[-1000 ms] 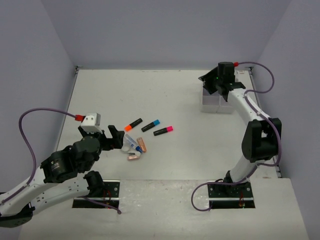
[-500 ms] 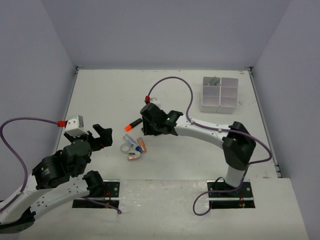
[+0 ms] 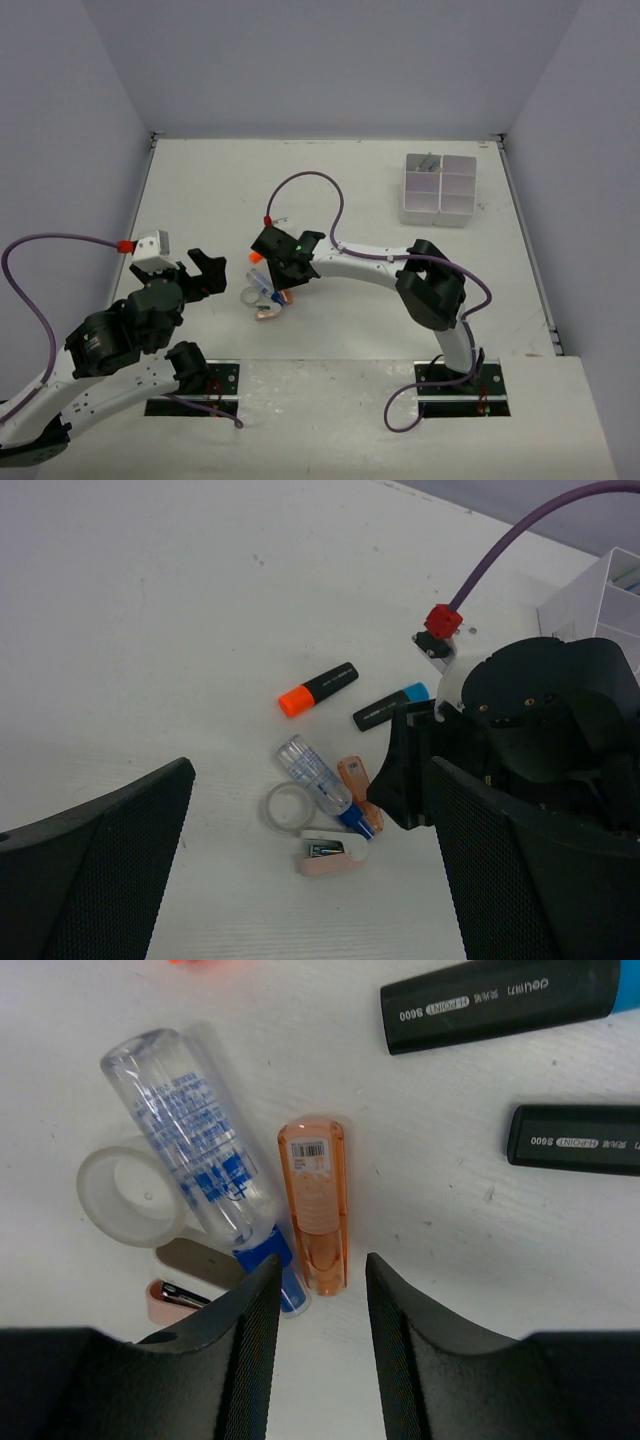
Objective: Sort the stationery into containers
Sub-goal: Pick up the stationery from the center of the board.
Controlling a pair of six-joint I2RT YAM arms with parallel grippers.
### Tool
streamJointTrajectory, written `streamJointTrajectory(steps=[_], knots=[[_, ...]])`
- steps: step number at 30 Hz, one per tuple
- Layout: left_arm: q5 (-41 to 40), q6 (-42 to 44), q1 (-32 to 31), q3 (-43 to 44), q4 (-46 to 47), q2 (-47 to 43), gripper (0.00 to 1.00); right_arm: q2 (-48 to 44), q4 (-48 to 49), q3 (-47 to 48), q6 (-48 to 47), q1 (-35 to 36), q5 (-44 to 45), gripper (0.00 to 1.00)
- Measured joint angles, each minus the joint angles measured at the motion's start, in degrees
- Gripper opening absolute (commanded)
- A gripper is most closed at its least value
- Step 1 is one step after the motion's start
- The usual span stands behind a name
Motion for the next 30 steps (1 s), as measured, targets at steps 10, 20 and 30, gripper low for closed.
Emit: streamJointTrajectory(steps=[10,20,30], knots=[[0.2,0.2,0.0,0.0,0.1,0.0,1.0,5.7,-2.2,5.2,-0.8,0.0,1.5,0.4],[0.4,0.6,0.0,0.0,0.1,-0.3,1.0,7.4,-3.2,5.3,-0.8,0.0,1.7,0.37],[0.5,0.6,0.0,0.0,0.3,-0.8,1.0,7.6,-2.6,4.4,-0.8,-0.3,2.3,0.04]])
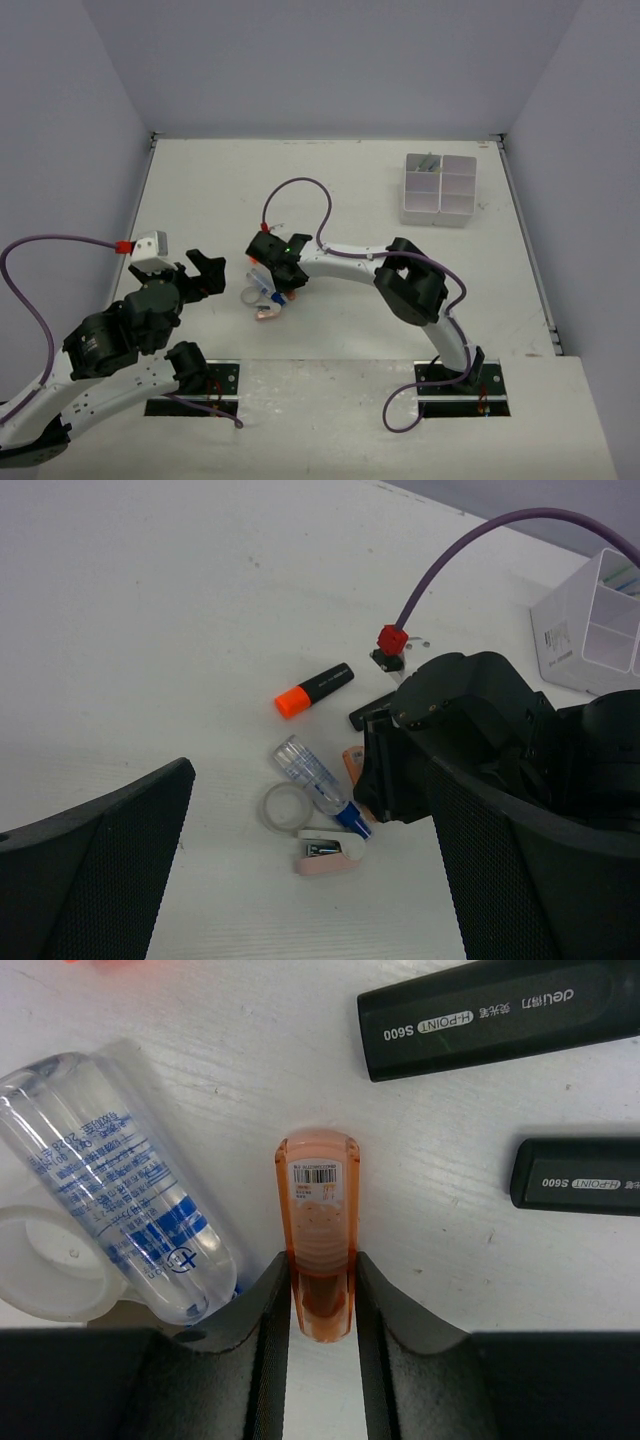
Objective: Sort the stationery into containers
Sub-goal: Pick up the stationery from the center of the board, then place the stationery in the storage box.
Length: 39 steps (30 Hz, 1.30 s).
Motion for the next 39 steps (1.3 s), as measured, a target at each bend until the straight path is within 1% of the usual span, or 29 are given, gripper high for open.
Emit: streamJointTrajectory(steps=[1,2,5,7,9,10,11,14,15,17,18,19,21,24,27,32,34,35,39], knots=[[0.0,0.0,0.0,0.0,0.0,0.0,1.0,-0.3,0.3,-0.4,-0.1,0.0,0.3,0.01],[0.0,0.0,0.0,0.0,0.0,-0.1,1.0,-0.7,0.4,-1.0,-0.1,-0.1,0.5,0.0],[0.0,0.0,0.0,0.0,0.0,-0.4,1.0,-4.3,0.4,-4.6,-0.7,-0.8,0.6,0.0],[0.0,0.0,0.0,0.0,0.1,-0.6,1.0,-10.3,1.0,-9.1,-1.0,-2.6,0.3,0.0],[0.0,0.0,0.0,0.0,0.1,-0.7,1.0,-19.3,2.6,-14.5,-0.8,-6.6,-0.4,0.0],[0.0,0.0,0.0,0.0,0.1,-0.7,1.0,-24.0,3.7,-16.8,-0.4,-9.4,-1.0,0.0],[0.0,0.0,0.0,0.0,0.1,-0.8,1.0,-29.9,6.9,-20.1,0.7,-13.8,-2.2,0.0],[0.0,0.0,0.0,0.0,0.2,-0.8,1.0,-44.7,15.4,-28.7,6.4,-30.1,-3.2,0.0],[0.0,0.0,0.0,0.0,0.2,-0.8,1.0,-48.6,19.7,-31.6,9.5,-36.0,-3.4,0.0],[0.0,0.0,0.0,0.0,0.2,-0.8,1.0,-53.0,24.2,-36.6,17.3,-46.4,-3.3,0.0],[0.0,0.0,0.0,0.0,0.2,-0.8,1.0,-53.2,24.6,-37.6,20.8,-50.2,-2.9,0.0],[0.0,0.0,0.0,0.0,0.2,-0.8,1.0,-52.5,25.0,-37.6,23.7,-52.5,-2.7,0.0],[0.0,0.0,0.0,0.0,0.2,-0.8,1.0,-48.3,25.0,-35.8,28.5,-54.5,-2.7,0.0],[0.0,0.0,0.0,0.0,0.2,-0.8,1.0,-40.3,22.8,-31.2,34.6,-55.7,-4.5,0.0],[0.0,0.0,0.0,0.0,0.2,-0.8,1.0,-33.3,22.0,-26.5,38.2,-57.1,-6.8,0.0],[0.0,0.0,0.0,0.0,0.2,-0.8,1.0,-27.2,21.5,-23.0,41.2,-58.5,-10.0,0.0],[0.0,0.0,0.0,0.0,0.2,-0.8,1.0,-25.9,21.8,-22.6,41.8,-58.6,-11.0,0.05],[0.0,0.0,0.0,0.0,0.2,-0.8,1.0,-25.6,21.9,-22.6,42.0,-58.7,-11.4,0.11],[0.0,0.0,0.0,0.0,0.2,-0.8,1.0,-24.7,22.4,-22.6,42.3,-58.7,-12.9,0.3]])
